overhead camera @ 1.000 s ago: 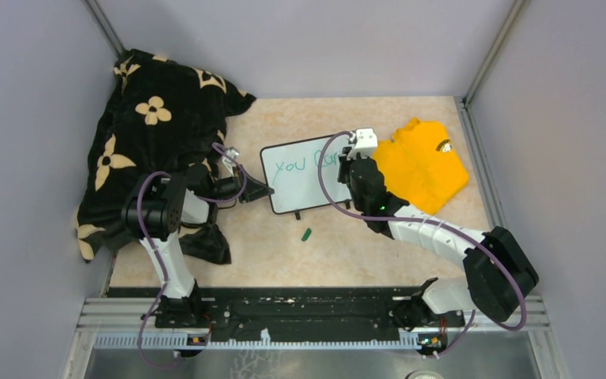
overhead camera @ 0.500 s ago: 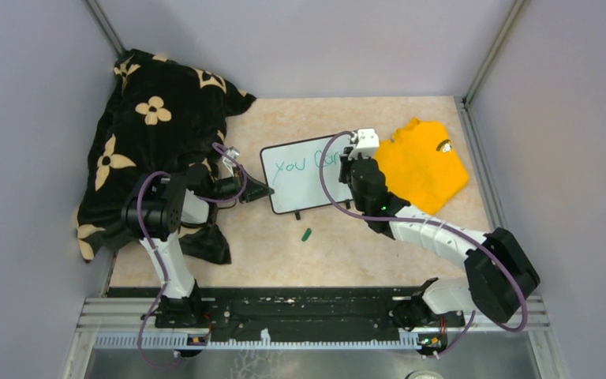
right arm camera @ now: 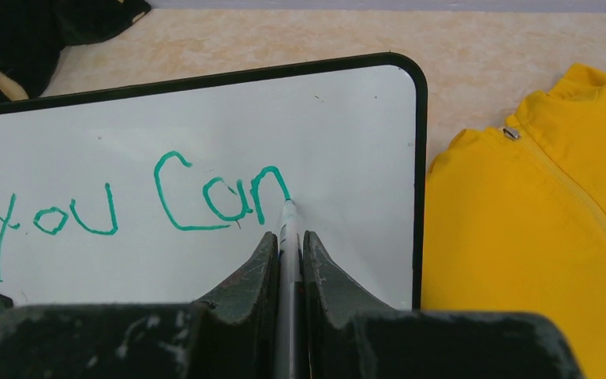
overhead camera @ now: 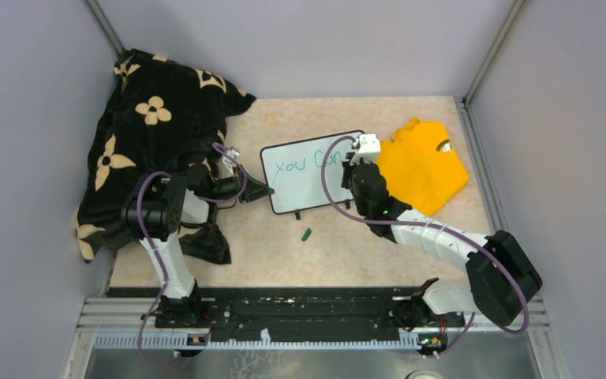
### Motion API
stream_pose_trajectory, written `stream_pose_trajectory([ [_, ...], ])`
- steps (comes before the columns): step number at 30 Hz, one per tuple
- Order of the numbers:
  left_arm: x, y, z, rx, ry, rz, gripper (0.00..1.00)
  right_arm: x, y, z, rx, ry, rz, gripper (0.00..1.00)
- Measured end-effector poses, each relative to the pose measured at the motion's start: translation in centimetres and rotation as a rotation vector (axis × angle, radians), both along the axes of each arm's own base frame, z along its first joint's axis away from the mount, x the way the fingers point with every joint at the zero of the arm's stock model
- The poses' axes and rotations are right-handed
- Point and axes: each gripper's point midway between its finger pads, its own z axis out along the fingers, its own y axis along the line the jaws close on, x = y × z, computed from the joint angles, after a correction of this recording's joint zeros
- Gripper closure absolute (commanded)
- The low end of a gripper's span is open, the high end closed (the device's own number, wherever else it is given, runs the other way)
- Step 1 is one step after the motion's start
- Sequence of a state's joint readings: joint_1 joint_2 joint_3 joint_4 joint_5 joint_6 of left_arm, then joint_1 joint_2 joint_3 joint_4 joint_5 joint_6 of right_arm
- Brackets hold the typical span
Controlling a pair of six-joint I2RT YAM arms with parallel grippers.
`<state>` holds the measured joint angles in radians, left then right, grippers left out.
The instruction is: Write a sentence on the whiteboard
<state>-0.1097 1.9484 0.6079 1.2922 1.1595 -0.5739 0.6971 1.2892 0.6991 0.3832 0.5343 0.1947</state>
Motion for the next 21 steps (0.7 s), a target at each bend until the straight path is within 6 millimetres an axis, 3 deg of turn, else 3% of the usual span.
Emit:
stream_pose_trajectory([
  [14, 0.0, 0.0, 0.0, 0.0, 0.001, -0.001, 1.0, -0.6, -0.4, -0.8, -0.002, 0.027, -0.002, 1.0],
  [18, 0.0, 0.0, 0.0, 0.001, 0.002, -0.001, 1.0, -1.1, -0.6, 0.9, 0.026, -0.001, 0.011, 1.0],
  [21, 0.0, 0.0, 0.0, 0.001, 0.002, -0.001, 1.0, -1.8, -0.6, 3.3, 0.064, -0.052, 0.024, 1.0],
])
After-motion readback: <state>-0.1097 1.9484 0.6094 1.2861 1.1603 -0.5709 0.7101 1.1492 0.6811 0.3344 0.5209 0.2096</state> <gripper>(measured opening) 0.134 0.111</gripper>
